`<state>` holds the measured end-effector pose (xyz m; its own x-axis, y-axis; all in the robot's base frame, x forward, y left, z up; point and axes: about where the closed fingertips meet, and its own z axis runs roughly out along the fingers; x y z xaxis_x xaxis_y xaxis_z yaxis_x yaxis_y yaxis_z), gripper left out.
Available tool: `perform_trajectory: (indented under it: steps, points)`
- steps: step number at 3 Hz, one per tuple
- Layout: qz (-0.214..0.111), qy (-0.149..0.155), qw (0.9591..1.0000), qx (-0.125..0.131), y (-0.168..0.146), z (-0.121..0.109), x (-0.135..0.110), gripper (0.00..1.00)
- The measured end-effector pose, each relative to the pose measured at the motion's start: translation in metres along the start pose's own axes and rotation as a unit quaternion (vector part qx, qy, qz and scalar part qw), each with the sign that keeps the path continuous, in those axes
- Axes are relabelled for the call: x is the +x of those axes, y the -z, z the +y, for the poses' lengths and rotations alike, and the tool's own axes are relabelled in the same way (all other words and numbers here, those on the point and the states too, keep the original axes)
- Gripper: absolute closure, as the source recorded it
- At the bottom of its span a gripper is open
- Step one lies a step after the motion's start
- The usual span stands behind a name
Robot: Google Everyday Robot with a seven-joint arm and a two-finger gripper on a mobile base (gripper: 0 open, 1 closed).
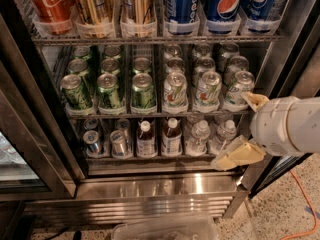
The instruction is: Pick 7up can from middle shelf of fridge
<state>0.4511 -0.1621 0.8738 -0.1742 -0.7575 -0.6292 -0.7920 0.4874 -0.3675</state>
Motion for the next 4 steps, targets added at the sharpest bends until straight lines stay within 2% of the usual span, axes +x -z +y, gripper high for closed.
perform_trajectory:
  steps: [1, 2, 3, 4]
  points:
    - [-0.043, -0.032, 0.9978, 0.039, -0.018, 0.000, -0.003, 0.00]
    - [-0.071, -0.056, 0.9921, 0.086, -0.032, -0.012, -0.012, 0.00]
    - [-0.087, -0.077, 0.9846, 0.130, -0.044, -0.024, -0.022, 0.00]
    - [-0.087, -0.077, 0.9846, 0.130, -0.044, -0.024, -0.022, 0.00]
